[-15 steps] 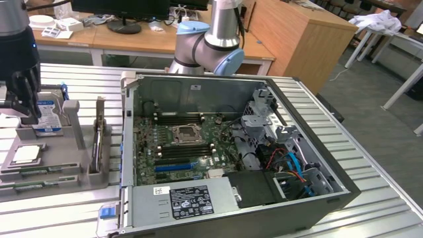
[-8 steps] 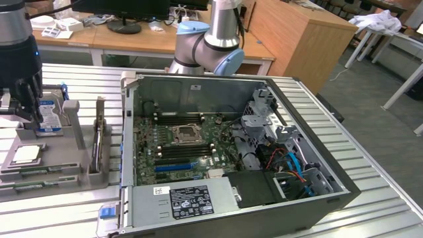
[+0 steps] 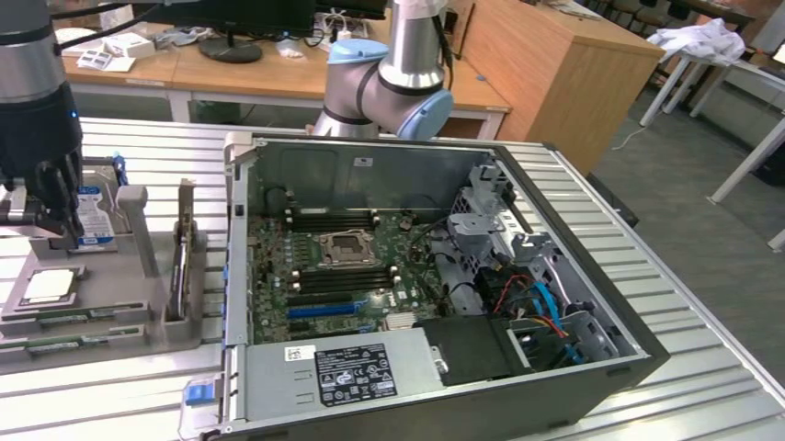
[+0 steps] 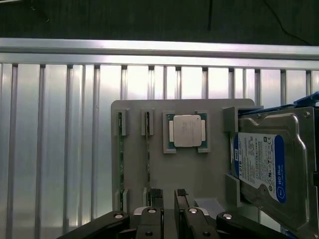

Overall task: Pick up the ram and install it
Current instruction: 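Pick up the ram and move it above insertion slot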

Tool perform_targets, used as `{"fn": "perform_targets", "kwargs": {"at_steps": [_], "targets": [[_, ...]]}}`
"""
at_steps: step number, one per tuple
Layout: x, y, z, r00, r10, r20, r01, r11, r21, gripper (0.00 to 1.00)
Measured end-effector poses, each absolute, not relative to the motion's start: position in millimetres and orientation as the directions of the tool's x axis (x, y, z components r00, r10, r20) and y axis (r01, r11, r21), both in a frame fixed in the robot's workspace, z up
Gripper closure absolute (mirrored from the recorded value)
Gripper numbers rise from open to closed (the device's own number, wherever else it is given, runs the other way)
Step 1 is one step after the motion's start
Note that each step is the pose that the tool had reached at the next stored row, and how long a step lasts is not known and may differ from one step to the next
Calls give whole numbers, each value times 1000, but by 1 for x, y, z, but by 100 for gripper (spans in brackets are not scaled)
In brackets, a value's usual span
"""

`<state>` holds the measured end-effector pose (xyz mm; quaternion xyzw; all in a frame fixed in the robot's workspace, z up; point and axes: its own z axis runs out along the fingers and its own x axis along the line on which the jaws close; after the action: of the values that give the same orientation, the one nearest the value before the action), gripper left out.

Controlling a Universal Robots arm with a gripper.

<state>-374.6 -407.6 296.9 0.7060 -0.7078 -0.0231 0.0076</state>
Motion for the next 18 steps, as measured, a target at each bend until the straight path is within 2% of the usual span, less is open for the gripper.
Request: {"fn": "perform_targets", "kwargs": {"at_steps": [12,18], "targets": [[-375,-409,286,0,-1000,-22,-999,-1,43,76],[-375,-427,286,0,-1000,-22,-999,-1,44,76]]}}
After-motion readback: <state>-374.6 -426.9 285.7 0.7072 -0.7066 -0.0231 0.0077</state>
